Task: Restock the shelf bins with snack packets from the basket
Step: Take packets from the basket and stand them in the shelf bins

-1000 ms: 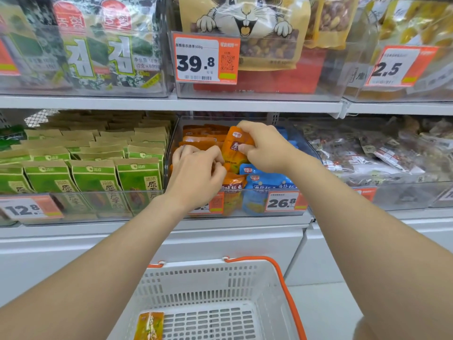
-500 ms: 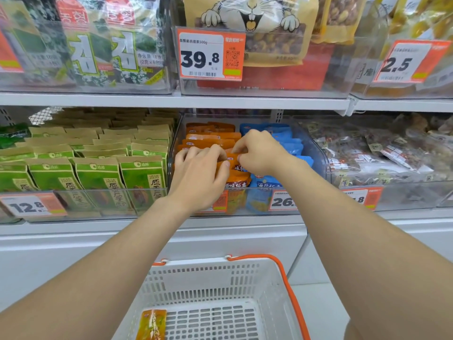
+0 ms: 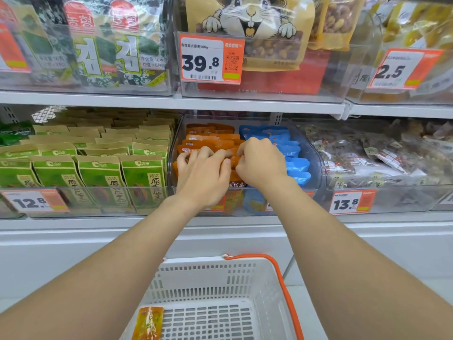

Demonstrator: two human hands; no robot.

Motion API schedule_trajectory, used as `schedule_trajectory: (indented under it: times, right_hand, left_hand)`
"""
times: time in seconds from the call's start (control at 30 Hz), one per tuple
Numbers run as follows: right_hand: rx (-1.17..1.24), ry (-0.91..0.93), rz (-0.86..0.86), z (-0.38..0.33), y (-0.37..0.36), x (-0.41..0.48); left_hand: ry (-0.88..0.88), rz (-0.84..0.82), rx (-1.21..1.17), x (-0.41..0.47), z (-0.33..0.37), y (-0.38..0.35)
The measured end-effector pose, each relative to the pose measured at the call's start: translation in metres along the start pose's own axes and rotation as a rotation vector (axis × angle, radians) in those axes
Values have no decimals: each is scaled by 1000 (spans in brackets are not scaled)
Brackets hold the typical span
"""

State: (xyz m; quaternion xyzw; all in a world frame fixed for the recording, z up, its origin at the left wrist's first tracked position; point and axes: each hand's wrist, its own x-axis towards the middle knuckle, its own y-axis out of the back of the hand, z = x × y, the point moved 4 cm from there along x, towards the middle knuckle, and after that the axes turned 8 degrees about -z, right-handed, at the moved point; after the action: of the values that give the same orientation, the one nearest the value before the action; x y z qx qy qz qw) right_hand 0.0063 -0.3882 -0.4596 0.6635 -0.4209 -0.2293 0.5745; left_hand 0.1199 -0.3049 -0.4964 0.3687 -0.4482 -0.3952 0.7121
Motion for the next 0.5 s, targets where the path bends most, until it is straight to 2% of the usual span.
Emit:
schedule_trajectory:
  times: [0.1, 0.2, 0.37, 0.43, 0.5]
  right_hand:
    - [-101, 35, -30, -1, -7, -4]
    - [-44, 58, -16, -1, -10, -12]
    - [-43, 120, 281, -19, 6, -40]
    - [0, 165, 276, -31, 7, -58]
    - [-22, 231, 172, -44, -1, -80]
  left_hand:
    - [-25, -27, 28, -2, -1, -1]
    - [-61, -3, -64, -4, -4, 3]
    - [-171, 283, -139, -30, -6, 30]
    - [-191, 368, -121, -48, -9, 39]
    - [-207, 390, -140, -69, -16, 41]
